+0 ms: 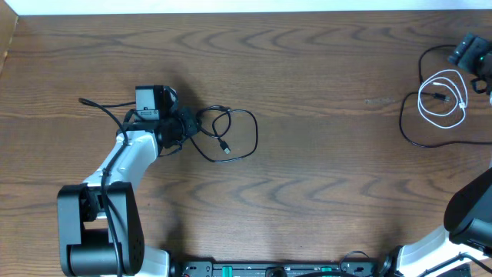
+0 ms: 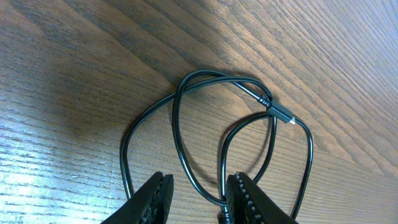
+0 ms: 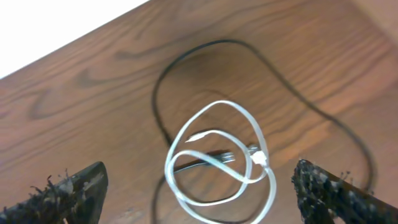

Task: Untangle cables
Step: 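Lay the white cable at the upper right and open the right gripper, then move the right gripper back left to the black cable coil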

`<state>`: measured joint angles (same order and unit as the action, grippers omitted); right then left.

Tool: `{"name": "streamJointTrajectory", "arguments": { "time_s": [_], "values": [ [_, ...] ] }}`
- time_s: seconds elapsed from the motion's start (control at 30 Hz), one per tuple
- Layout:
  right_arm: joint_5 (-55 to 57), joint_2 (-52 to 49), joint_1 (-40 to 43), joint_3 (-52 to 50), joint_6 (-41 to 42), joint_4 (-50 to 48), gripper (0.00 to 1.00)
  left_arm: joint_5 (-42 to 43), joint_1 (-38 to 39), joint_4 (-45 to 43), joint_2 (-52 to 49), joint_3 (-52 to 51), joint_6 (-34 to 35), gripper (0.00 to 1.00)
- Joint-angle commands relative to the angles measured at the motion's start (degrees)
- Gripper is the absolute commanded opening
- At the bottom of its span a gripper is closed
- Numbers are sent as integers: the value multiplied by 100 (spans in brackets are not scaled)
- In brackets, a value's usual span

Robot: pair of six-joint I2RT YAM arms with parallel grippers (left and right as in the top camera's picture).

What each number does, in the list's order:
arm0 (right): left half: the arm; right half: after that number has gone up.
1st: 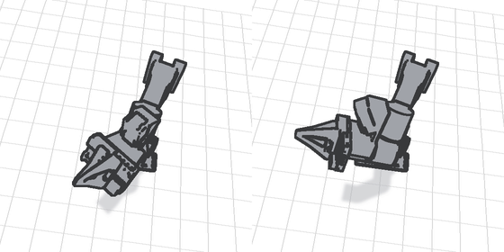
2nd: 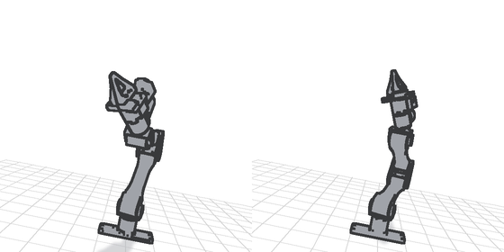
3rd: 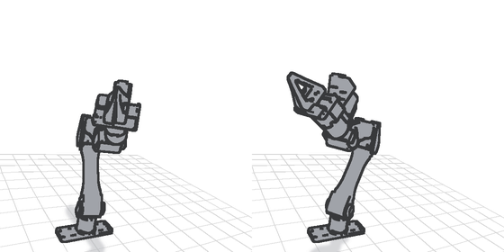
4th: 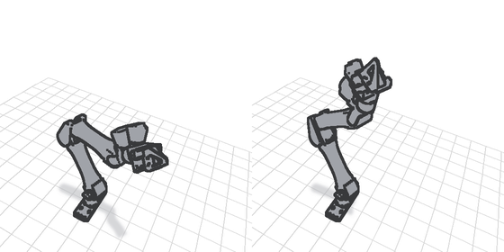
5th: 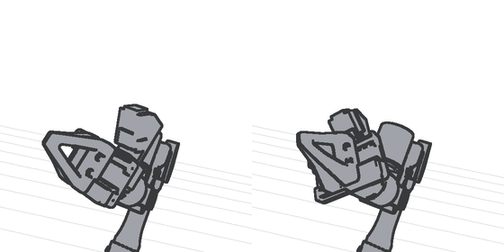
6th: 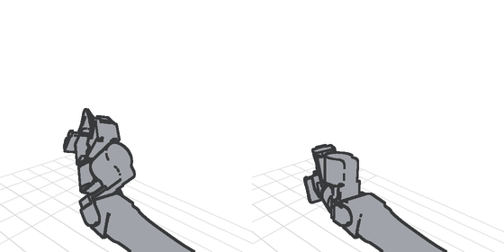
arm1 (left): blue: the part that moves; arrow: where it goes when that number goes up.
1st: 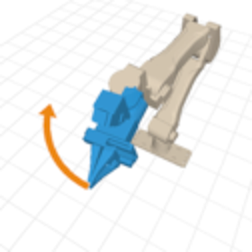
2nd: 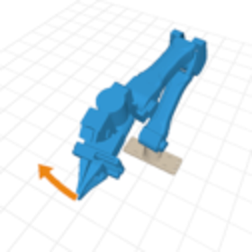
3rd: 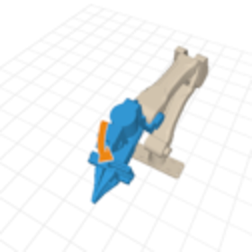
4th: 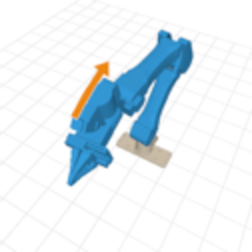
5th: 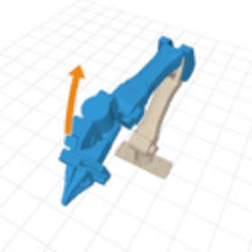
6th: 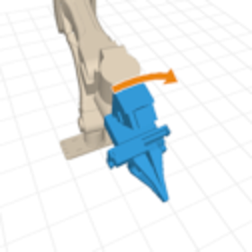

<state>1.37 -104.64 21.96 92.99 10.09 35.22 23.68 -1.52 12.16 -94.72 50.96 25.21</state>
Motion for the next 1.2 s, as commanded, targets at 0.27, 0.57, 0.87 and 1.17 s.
{"name": "streamJointTrajectory", "arguments": {
  "time_s": [0.27, 0.57, 0.87, 1.17],
  "values": [
    [-1655, -39, -380, -11, 17, 452, 65, -33, -39, 2, 42, 15, -114, 34],
    [-1655, -39, -1058, -17, 13, 551, 1, -101, -39, -28, 42, 15, -111, 34],
    [-1659, -39, -1814, -98, 11, 763, 1, -844, -39, 79, 42, 15, 48, 39],
    [-1657, -42, -2813, -367, -448, 426, 27, -1755, -39, 365, 42, 15, 514, 42]
  ]
}}
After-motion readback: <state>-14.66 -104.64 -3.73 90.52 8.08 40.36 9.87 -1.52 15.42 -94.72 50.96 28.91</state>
